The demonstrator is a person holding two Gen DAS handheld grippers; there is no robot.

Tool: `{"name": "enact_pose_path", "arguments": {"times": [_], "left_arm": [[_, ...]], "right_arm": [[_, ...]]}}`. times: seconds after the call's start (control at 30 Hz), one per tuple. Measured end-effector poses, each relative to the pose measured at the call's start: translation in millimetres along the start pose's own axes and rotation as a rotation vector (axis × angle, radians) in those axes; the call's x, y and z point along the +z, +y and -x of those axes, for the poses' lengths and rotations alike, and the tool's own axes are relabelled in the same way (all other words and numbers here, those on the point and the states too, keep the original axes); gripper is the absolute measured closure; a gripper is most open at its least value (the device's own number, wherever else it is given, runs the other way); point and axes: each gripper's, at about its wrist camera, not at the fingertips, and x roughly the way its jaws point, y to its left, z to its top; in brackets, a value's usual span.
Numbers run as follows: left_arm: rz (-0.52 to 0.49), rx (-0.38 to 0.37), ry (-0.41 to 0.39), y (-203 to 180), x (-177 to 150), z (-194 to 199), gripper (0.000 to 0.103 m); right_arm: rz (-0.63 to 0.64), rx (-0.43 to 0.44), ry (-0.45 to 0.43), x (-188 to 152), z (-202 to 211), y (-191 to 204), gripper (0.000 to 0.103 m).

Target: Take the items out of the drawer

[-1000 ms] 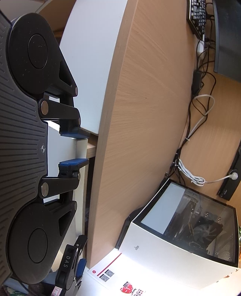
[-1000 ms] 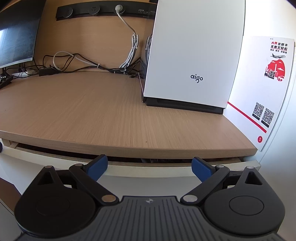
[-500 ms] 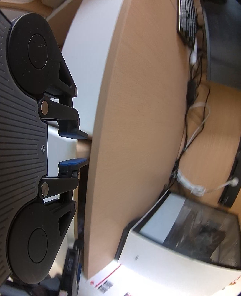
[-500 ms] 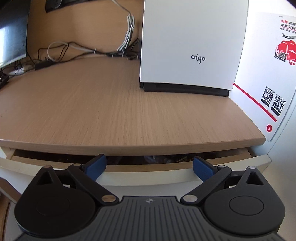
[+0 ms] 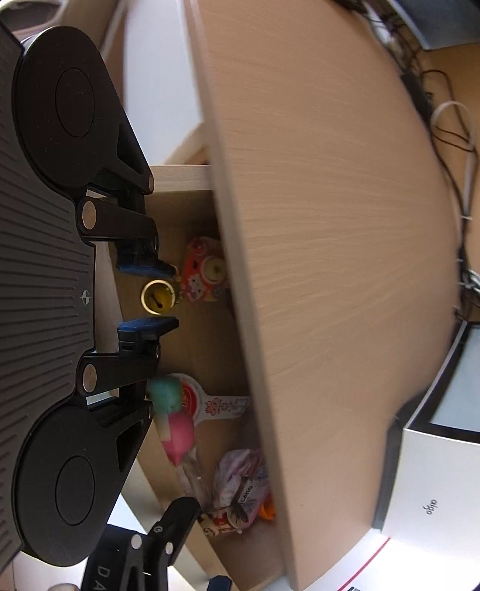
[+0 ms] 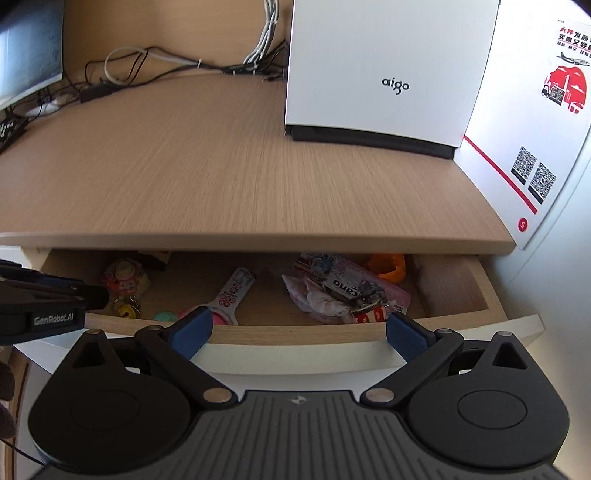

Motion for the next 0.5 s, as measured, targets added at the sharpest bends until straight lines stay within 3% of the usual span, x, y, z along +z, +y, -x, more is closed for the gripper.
{"name": "enact_pose_path", "arguments": {"times": [0.17, 0.33, 0.5], "left_arm": [[0.009, -0.011, 0.026, 0.4, -20.6, 15.4, 0.079], [0.007, -0.048, -0.005, -1.2, -53.4, 37.5, 0.081], [0.011, -0.094, 0.045, -0.7, -71.3, 49.6, 0.081]], "right_arm": [[0.001, 0.034, 0.071, -7.9, 9.1, -5.0, 0.003], [-0.005, 0.057, 0.122, -23.0, 27.9, -8.9, 0.002], [-0.011, 0.095, 0.175, -37.5, 42.9, -16.0, 0.0]]}}
